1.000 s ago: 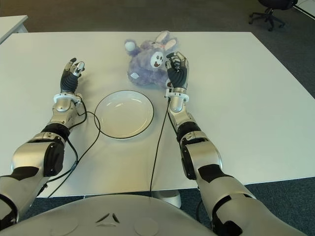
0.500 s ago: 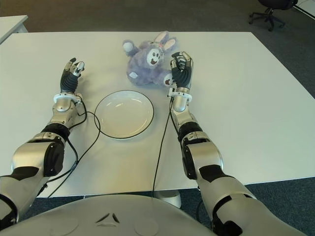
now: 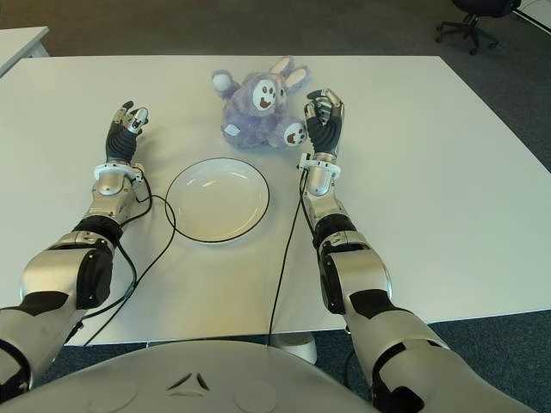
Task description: Put the doll into the plate.
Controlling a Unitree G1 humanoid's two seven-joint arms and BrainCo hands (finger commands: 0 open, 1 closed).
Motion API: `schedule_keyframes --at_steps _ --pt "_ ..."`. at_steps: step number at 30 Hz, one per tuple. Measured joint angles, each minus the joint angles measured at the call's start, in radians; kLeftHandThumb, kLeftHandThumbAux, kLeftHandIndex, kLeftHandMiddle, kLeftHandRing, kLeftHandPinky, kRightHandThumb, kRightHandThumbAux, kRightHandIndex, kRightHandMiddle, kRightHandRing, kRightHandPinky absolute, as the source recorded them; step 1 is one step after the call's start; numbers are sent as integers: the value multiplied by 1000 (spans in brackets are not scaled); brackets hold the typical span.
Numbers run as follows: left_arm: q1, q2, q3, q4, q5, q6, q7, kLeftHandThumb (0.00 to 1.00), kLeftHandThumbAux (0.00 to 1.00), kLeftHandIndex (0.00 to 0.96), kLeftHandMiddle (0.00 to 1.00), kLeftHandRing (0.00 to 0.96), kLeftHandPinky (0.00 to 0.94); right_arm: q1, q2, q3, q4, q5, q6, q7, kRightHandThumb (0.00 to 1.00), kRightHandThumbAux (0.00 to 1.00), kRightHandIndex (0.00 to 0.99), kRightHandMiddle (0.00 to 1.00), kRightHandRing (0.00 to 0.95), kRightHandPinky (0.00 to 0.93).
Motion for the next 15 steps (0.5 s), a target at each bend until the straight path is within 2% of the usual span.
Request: schedule_keyframes --at_steps 15 --pt "1 -1 0 -1 0 -4 0 0 362 0 164 168 63 6 -18 -19 -3 18 -14 -1 716 703 439 786 802 811"
